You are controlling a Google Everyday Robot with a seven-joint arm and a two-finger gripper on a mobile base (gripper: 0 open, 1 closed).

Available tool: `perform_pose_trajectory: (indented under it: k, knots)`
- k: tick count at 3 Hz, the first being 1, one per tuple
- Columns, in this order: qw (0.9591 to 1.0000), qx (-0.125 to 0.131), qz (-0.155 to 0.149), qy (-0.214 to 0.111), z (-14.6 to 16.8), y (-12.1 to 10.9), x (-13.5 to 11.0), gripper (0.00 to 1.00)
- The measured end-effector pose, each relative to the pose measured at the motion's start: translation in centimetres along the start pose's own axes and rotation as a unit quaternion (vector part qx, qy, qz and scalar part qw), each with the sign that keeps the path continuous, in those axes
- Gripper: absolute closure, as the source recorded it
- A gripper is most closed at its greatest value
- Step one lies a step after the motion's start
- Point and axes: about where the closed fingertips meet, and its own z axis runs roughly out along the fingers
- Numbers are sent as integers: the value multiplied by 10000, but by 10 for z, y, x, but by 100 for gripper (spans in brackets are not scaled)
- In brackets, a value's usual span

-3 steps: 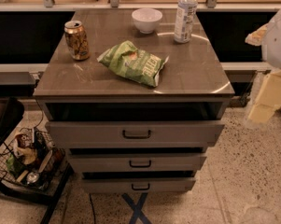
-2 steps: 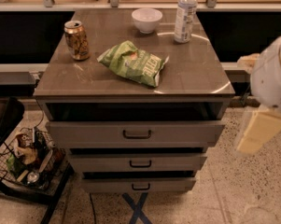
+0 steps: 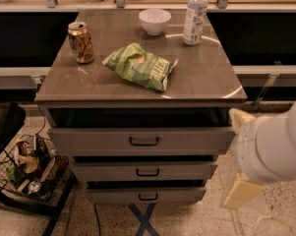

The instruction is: Open middle drawer

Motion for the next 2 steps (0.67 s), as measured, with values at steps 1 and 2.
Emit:
perform_pose_trajectory:
  k: [1, 2]
  knots:
    - [9993, -315, -159, 106, 69, 46, 6, 0]
    - [9974, -583, -227, 345, 128, 96, 19, 0]
